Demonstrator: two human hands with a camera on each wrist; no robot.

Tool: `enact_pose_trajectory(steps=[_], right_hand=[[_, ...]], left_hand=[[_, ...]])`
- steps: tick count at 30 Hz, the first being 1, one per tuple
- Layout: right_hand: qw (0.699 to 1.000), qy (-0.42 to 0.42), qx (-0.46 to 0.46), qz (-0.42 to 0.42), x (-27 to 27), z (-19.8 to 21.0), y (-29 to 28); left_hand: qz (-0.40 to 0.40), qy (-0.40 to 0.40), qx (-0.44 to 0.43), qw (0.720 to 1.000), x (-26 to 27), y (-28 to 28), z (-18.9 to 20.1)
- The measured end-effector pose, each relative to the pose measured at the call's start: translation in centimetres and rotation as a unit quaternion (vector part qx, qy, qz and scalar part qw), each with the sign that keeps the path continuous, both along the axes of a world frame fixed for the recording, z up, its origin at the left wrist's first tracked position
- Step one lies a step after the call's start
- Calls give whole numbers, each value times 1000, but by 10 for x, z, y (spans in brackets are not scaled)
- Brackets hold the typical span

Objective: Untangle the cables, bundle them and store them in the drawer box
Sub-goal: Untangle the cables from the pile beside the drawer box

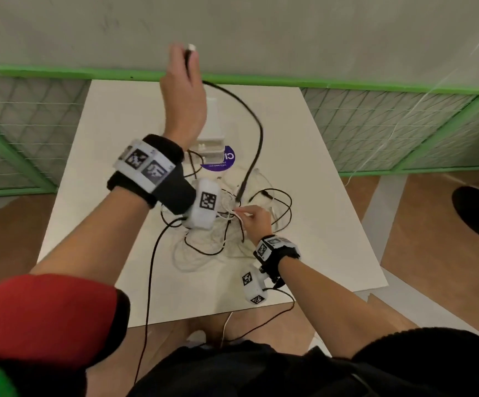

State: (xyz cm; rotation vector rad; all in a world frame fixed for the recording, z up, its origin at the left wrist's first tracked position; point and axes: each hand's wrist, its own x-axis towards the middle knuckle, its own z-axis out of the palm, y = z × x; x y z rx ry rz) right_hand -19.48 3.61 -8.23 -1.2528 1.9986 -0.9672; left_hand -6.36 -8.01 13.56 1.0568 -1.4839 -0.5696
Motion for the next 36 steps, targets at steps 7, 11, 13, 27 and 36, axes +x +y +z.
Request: enact_pose_trajectory(steps=[7, 11, 13, 27, 36], right_hand=[[995, -96, -3, 3, -21, 43, -19], [991, 116, -28, 56, -13, 75, -14], [991, 40, -103, 71, -1, 93, -13], [939, -156, 63, 299, 3, 108, 44], [823, -161, 365, 405, 10, 66, 105]], left_hand=[[-85, -138, 58, 985, -11, 20, -51], [-98, -149, 89, 980, -15, 27, -66], [-101, -160, 95, 977, -16, 33, -70], [-81, -43, 24, 996, 16, 49, -48], [-61, 30, -21, 997, 28, 77, -20]])
